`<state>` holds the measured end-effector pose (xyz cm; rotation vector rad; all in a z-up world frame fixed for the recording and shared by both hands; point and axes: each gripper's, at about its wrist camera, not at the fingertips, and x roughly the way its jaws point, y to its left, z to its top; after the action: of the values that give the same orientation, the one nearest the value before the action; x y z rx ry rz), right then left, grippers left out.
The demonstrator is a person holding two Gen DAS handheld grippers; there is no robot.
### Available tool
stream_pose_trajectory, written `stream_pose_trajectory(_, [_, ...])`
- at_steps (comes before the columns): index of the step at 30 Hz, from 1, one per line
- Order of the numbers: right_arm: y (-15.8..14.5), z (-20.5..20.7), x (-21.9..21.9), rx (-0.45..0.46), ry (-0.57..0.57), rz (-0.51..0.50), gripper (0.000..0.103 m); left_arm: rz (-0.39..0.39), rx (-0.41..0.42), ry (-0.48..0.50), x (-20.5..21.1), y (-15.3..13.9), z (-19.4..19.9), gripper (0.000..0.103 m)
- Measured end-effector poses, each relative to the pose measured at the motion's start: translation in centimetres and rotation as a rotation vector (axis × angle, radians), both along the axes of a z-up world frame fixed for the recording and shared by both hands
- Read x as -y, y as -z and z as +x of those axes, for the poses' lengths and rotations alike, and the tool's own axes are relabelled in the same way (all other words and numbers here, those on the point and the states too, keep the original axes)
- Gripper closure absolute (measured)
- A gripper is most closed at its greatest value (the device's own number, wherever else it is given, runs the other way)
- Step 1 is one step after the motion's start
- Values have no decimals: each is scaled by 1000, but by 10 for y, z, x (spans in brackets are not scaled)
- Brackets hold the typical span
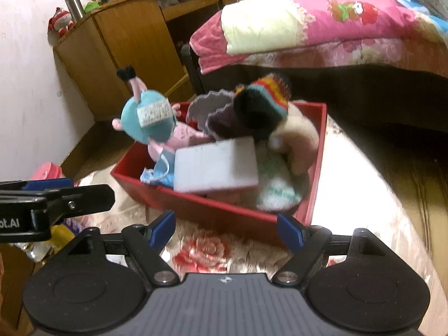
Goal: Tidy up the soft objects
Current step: 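Move the left tool toward the white soap bar beside the can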
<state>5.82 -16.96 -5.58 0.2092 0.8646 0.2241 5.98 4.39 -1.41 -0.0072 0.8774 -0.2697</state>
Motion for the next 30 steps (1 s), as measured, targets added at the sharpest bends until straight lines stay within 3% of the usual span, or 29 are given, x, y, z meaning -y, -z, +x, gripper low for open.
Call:
stream_pose_trajectory(20, [38, -50, -52, -176, -178, -28, 50, 49, -177, -18, -34, 43, -38, 21])
stream_pose_trajectory(30, [54, -55, -71, -229, -222, -76, 50, 74, -283, -84, -44, 72, -16, 20])
